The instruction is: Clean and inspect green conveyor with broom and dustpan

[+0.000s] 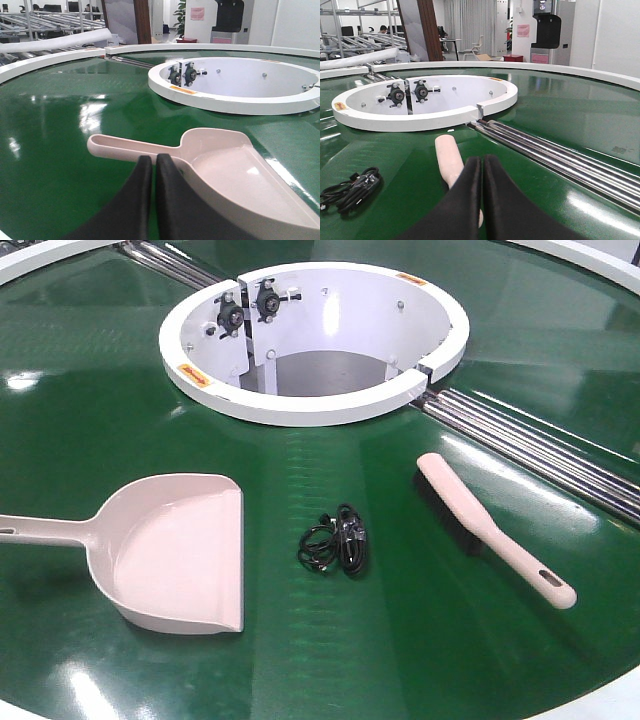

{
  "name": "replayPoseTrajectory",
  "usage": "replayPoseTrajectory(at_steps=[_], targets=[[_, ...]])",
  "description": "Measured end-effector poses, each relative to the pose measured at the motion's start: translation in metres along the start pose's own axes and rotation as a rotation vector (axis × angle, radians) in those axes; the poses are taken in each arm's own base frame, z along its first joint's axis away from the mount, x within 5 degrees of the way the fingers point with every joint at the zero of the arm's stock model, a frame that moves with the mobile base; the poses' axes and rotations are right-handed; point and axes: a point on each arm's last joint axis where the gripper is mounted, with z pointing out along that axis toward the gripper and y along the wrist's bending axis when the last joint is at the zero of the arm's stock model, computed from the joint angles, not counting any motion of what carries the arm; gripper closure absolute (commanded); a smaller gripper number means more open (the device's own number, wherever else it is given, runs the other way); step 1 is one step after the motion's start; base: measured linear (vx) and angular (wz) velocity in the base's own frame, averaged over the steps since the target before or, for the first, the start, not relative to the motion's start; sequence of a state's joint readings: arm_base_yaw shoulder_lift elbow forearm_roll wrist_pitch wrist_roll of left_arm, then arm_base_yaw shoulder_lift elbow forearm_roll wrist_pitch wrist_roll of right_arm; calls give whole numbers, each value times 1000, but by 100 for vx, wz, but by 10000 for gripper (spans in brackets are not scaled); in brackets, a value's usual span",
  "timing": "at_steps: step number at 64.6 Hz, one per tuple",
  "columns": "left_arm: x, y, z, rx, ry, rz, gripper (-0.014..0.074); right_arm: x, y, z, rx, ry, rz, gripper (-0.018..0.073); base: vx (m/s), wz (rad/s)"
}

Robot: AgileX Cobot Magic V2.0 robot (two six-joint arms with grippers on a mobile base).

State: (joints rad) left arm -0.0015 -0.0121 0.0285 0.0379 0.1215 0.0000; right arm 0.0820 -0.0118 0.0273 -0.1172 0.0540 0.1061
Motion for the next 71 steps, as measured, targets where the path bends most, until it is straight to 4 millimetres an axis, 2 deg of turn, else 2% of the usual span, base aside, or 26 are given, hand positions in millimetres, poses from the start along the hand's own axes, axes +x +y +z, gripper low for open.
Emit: replayPoseTrajectory(at_steps=[36,47,52,61,71], targets=[[-1,0,0,0,-7,0,603,0,0,0,0,0,0,568,0,0],[-15,0,-1,0,-166,0,603,0,0,0,0,0,0,568,0,0],[-30,0,-4,-1,-234,-1,603,0,0,0,0,0,0,568,0,0],[-83,3,-15,-6,-330,-1,603,0,0,0,0,1,0,568,0,0],[-123,5,-2,-7,-132,-3,603,0,0,0,0,2,0,568,0,0]])
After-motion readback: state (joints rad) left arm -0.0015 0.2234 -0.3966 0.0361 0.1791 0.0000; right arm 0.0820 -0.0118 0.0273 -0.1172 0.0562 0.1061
